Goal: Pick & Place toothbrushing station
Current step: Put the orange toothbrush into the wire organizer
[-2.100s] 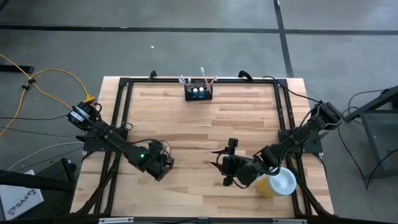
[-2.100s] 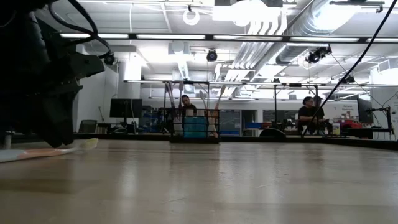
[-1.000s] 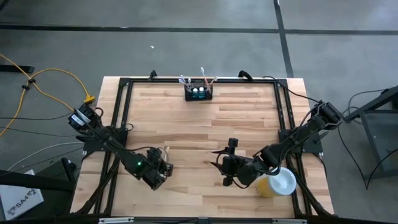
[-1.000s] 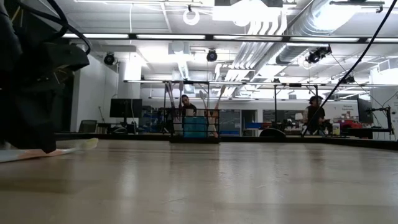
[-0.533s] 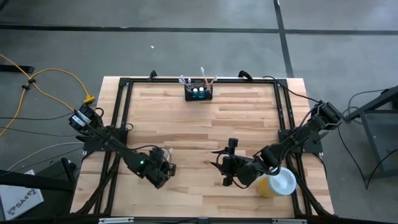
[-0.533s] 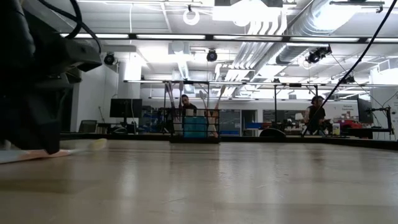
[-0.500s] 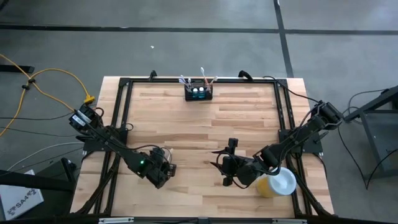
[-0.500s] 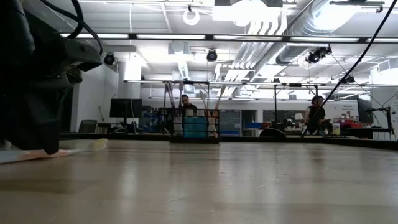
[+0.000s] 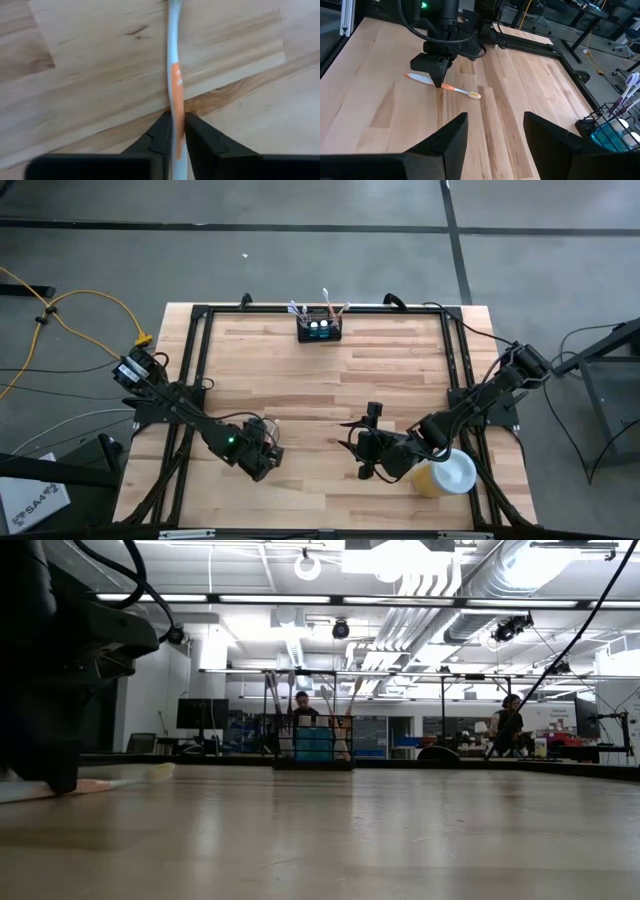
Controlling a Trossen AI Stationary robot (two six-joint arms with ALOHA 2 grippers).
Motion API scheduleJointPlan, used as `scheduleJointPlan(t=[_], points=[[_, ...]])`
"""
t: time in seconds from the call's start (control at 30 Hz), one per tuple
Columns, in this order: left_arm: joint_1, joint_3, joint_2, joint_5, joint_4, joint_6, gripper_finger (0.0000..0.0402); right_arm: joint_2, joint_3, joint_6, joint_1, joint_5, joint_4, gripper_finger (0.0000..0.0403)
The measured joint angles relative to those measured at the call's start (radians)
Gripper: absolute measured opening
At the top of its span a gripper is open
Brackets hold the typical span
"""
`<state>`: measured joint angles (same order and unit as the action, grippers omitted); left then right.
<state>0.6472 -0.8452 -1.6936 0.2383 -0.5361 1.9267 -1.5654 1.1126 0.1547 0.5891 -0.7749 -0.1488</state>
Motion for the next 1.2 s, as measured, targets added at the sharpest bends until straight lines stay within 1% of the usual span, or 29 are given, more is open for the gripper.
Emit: scheduleJointPlan(t=[0.13,0.2,0.47,0.67,1.03,1.2], points=[[-0.022,0.001,-0.001,-0.003,-0.011,-0.047,0.0015,0.000,0.000,0.003,0.000,0.000,0.001,0.0185],[-0.033,0.001,-0.001,-0.004,-0.014,-0.072,0.0009,0.000,0.000,0.003,0.000,0.000,0.001,0.0185],[-0.043,0.002,-0.001,0.022,-0.017,-0.120,0.0005,0.000,0.000,0.002,0.000,0.000,0.000,0.0185],[-0.016,0.005,-0.002,0.130,0.006,-0.143,0.0004,0.000,0.000,0.002,0.000,0.001,-0.001,0.0185],[0.046,0.005,0.007,0.267,0.045,-0.140,0.0002,0.000,0.000,0.000,0.000,0.001,-0.002,0.0185],[0.055,0.006,0.021,0.248,0.051,-0.140,0.0002,0.000,0.000,-0.001,0.000,0.001,-0.002,0.0185]])
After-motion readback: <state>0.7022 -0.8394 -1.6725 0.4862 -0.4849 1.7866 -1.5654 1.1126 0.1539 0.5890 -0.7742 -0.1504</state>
